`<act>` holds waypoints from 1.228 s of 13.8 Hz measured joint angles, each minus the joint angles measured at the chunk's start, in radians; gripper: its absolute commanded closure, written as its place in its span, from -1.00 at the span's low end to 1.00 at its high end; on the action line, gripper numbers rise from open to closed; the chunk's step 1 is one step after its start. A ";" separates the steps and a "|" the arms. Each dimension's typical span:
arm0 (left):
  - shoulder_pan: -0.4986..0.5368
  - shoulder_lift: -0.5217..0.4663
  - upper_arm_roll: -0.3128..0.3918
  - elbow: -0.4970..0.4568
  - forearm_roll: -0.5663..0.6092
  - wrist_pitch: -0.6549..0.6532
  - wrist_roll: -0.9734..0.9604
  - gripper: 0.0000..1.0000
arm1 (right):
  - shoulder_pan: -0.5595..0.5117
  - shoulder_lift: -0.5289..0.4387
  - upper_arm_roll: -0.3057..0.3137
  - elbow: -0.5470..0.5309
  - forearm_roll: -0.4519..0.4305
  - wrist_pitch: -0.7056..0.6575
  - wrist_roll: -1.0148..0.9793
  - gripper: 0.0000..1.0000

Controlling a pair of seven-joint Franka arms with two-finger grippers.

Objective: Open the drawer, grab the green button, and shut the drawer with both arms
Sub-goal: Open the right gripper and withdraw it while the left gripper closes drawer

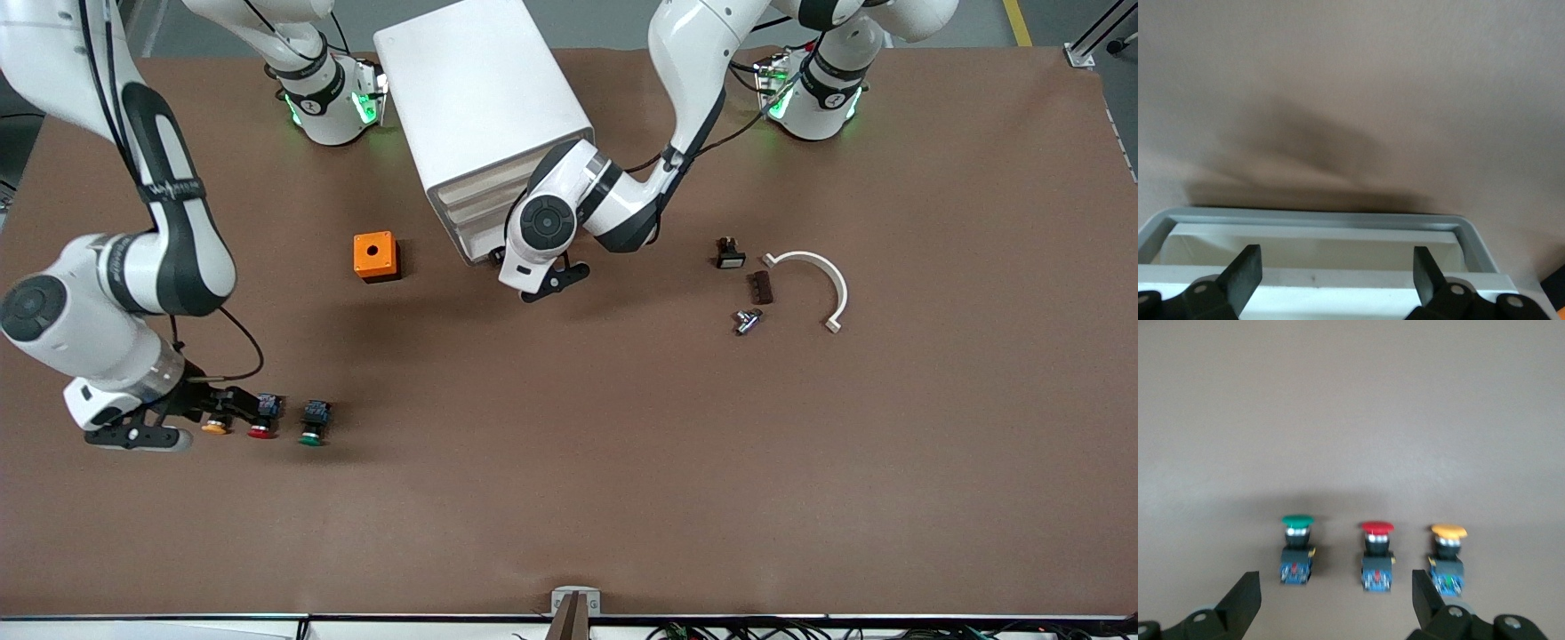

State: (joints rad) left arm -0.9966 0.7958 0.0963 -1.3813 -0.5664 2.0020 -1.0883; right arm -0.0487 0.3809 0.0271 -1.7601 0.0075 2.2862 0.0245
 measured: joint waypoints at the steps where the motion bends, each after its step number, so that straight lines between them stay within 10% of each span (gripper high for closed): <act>1: 0.000 0.000 -0.003 -0.004 -0.016 -0.001 0.000 -0.99 | 0.000 -0.041 0.001 -0.006 0.000 -0.045 0.000 -1.00; 17: 0.024 -0.002 -0.019 -0.026 -0.112 -0.001 0.018 -0.99 | 0.000 -0.396 0.006 0.124 -0.002 -0.580 0.000 -1.00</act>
State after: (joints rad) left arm -0.9726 0.7941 0.0769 -1.4071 -0.6788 2.0013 -1.0702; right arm -0.0487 -0.0150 0.0331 -1.6358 0.0059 1.7060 0.0245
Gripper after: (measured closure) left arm 0.000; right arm 0.000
